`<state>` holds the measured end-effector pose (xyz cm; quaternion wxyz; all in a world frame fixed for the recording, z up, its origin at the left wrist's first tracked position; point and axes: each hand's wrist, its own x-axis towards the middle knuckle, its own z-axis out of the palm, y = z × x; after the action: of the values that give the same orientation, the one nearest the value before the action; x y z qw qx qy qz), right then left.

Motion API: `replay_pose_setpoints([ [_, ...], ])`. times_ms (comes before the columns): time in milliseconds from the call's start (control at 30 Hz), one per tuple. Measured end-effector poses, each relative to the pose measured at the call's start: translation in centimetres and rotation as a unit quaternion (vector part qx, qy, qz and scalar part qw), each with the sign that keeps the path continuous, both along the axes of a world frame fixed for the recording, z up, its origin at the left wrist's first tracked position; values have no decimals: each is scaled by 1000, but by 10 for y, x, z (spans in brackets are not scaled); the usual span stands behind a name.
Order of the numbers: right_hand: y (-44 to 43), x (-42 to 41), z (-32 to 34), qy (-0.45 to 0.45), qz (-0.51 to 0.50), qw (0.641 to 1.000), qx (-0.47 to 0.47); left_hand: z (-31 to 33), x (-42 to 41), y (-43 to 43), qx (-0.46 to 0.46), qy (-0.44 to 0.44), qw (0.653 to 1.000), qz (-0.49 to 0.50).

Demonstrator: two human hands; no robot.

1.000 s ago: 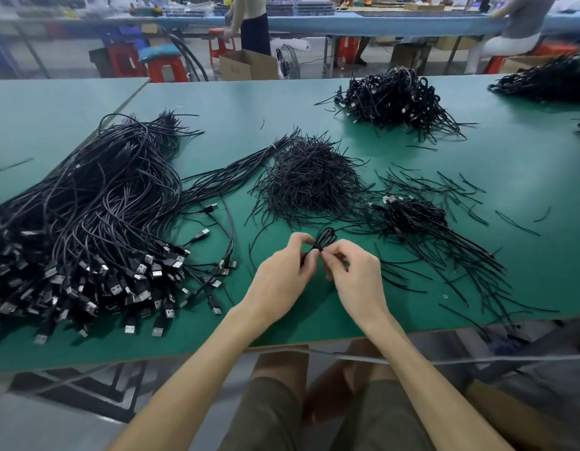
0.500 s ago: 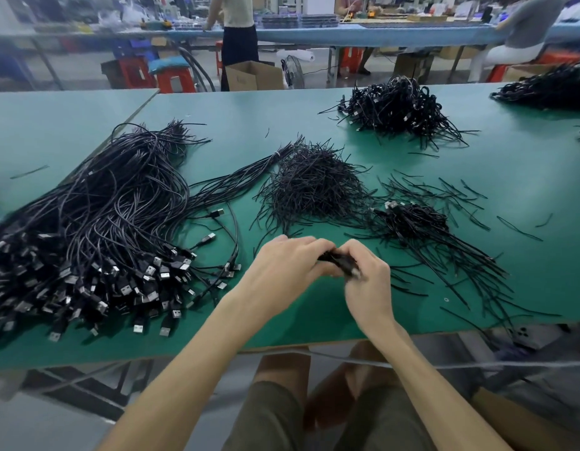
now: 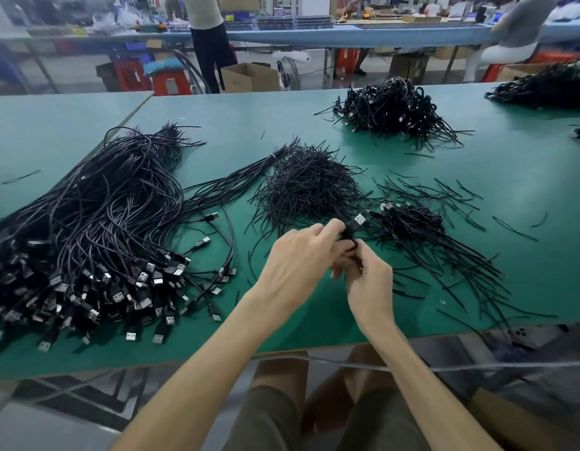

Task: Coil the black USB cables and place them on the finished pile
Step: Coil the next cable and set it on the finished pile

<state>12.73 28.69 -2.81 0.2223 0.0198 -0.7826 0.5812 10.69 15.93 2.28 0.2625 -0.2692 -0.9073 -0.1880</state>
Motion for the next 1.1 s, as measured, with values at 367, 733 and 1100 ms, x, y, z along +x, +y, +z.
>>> replay_pose_setpoints([
  [367,-6,-2,4,-11,28,988,-153,22,-13,5,153,-352,923,6],
  [733,7,-6,-5,-27,-17,999,5,23,-14,-28,-21,-404,913,-48],
  [1100,-1,-7,-11,-24,41,998,-32,12,4,-1,213,-478,852,22],
])
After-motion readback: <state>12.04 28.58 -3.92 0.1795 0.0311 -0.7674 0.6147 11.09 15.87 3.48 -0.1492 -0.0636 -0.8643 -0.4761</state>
